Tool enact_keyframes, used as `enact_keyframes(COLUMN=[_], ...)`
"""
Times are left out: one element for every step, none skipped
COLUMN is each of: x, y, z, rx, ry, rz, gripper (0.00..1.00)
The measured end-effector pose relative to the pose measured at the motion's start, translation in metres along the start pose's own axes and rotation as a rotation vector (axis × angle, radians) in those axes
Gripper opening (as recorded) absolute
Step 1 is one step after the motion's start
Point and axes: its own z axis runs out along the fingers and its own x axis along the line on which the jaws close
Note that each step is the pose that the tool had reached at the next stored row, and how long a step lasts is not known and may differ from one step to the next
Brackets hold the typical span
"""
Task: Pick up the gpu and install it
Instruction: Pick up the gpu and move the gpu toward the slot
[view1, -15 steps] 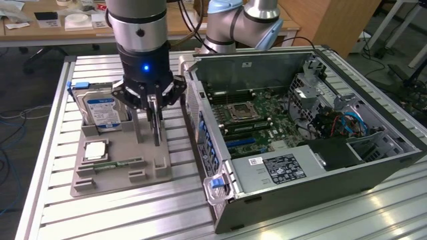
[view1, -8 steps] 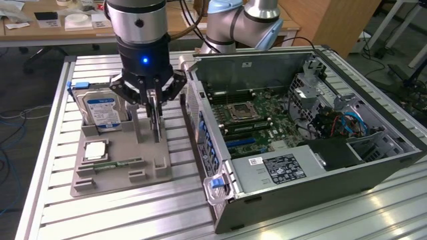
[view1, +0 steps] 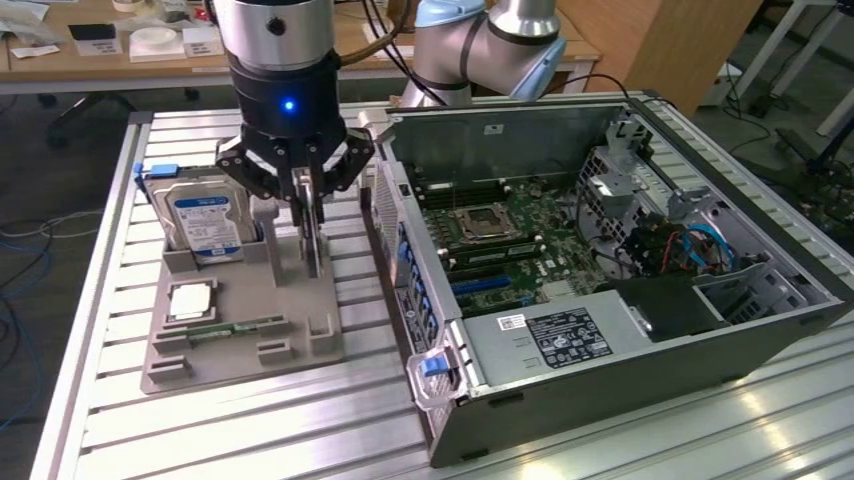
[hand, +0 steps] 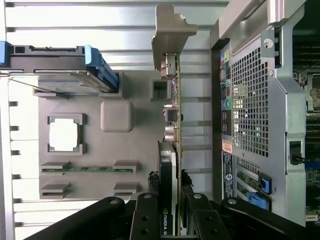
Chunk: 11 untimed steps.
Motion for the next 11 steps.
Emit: enact_keyframes(x=[0.0, 0.0, 0.0, 0.0, 0.0, 0.0, 0.0, 0.0, 0.0, 0.0, 0.0], y=[0.0, 0.0001, 0.0002, 0.0002, 0.0003, 0.0003, 0.0004, 0.0005, 0.0006, 0.0008, 0.0009], z=[-0.001, -0.0021, -0.0031, -0.0039, -0.0048, -0.0056, -0.0067, -0.0082, -0.0102, -0.0125, -0.0148], rx=[0.0, 0.0001, 0.0, -0.0001, 0.0001, 0.0, 0.0, 0.0, 0.0001, 0.0, 0.0], ry=[0.0, 0.0001, 0.0, 0.0, 0.0, 0.0, 0.0, 0.0, 0.0001, 0.0, 0.0001], rz=[0.0, 0.0, 0.0, 0.0, 0.0, 0.0, 0.0, 0.0, 0.0, 0.0, 0.0], gripper=[0.27, 0.27, 0.27, 0.27, 0.27, 0.27, 0.27, 0.27, 0.27, 0.27, 0.27])
